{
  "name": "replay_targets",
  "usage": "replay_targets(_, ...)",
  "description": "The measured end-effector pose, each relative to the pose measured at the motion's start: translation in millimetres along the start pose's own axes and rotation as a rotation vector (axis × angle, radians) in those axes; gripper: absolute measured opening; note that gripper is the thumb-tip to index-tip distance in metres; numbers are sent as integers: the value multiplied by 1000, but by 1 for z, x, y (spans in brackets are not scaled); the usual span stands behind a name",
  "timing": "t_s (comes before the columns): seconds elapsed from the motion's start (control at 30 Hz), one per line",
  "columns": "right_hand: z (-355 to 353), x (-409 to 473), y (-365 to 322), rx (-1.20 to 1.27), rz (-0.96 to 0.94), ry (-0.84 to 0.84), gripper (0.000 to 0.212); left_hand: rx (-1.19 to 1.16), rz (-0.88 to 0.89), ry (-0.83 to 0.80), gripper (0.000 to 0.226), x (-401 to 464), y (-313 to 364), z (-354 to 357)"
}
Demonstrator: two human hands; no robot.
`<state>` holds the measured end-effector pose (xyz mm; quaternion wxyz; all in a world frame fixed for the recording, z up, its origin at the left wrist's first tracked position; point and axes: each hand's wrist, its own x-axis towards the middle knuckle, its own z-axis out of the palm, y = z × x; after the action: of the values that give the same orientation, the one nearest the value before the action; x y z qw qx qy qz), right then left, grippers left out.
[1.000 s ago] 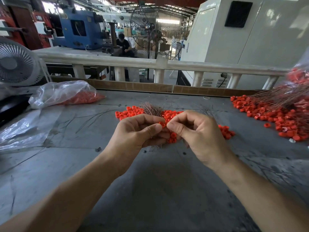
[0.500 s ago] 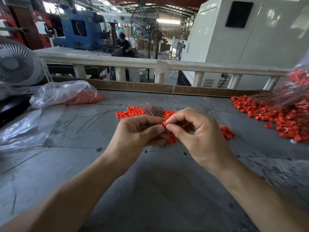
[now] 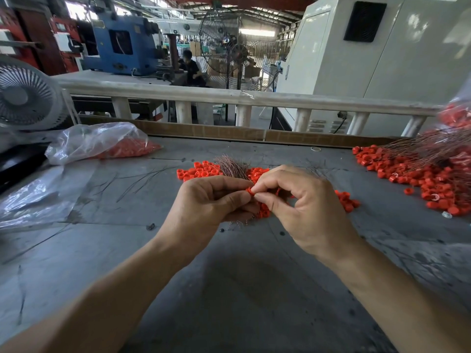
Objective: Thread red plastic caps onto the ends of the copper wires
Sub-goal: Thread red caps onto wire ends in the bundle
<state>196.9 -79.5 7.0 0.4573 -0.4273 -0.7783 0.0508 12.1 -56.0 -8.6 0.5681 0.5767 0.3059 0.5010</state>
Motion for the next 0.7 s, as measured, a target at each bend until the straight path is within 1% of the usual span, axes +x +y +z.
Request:
replay_targets(0.13,2,0,0,-8,-32,27,7,4,-1,15,28,0,-1,0)
replay_targets(0.3,4,-2,0,2,-2,46,10,53,27,29,24,0,-1,1)
replay_targets(0.37,4,-2,0,-19,-9,38,10,92,46,37,21,0,-2,1)
replay_targets(0.53,3,-1,-2,-82,-30,4,7,114,45,44,20,0,-2,1)
replay_targets(0.7,1,-1,-1,-13,16,-2,8,71,16,38,17,-2,0,2)
